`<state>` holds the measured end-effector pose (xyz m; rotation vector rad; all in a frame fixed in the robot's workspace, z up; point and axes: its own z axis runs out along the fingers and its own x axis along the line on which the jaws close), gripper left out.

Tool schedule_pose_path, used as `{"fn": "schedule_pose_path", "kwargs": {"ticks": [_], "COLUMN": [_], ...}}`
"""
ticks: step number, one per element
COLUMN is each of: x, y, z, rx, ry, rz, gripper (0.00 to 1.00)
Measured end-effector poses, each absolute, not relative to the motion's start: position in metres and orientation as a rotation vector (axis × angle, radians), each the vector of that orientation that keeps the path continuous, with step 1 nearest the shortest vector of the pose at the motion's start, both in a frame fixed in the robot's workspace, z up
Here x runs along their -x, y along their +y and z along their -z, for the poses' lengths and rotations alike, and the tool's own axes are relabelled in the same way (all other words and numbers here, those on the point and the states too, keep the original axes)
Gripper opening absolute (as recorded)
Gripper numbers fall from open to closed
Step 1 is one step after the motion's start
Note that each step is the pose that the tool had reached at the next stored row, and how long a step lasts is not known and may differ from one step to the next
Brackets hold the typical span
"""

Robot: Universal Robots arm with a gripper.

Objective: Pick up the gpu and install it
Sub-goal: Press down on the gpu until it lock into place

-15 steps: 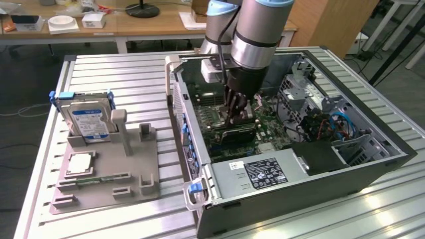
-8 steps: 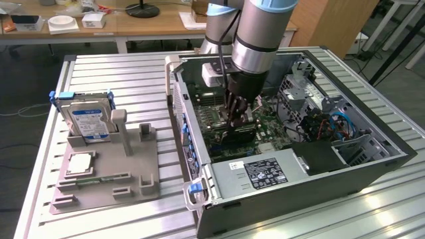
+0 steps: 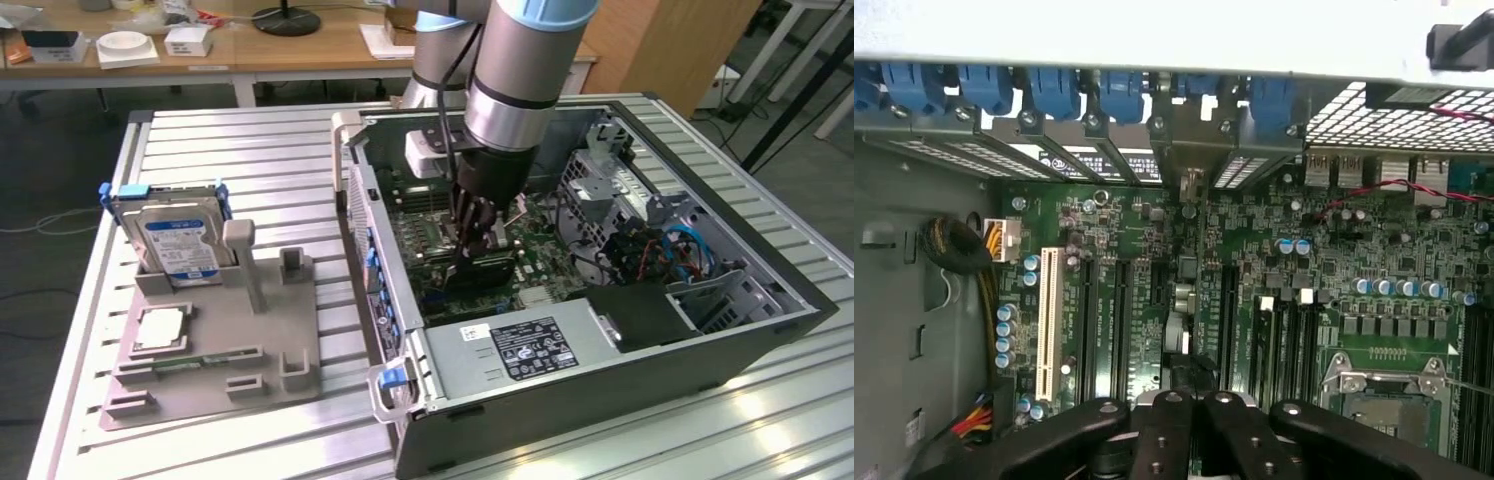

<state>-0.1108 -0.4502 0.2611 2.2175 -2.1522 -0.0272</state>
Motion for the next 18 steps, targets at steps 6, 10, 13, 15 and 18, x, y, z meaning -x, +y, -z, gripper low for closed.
{"fn": "schedule_pose_path", "kwargs": {"ticks": [6,10,13,15,18], "x": [0.111,0.110,0.109,0.109,0.109], "y": [-0.450,-0.450,-0.447,-0.447,-0.447], "z": [-0.258,-0.258,-0.267,-0.268,-0.268], "rx": [-2.216,-2.211,-2.194,-2.193,-2.193], "ry": [-2.151,-2.146,-2.132,-2.130,-2.130], "rz": [0.025,0.021,0.010,0.010,0.010], "gripper": [0.11,0.11,0.11,0.11,0.11]}}
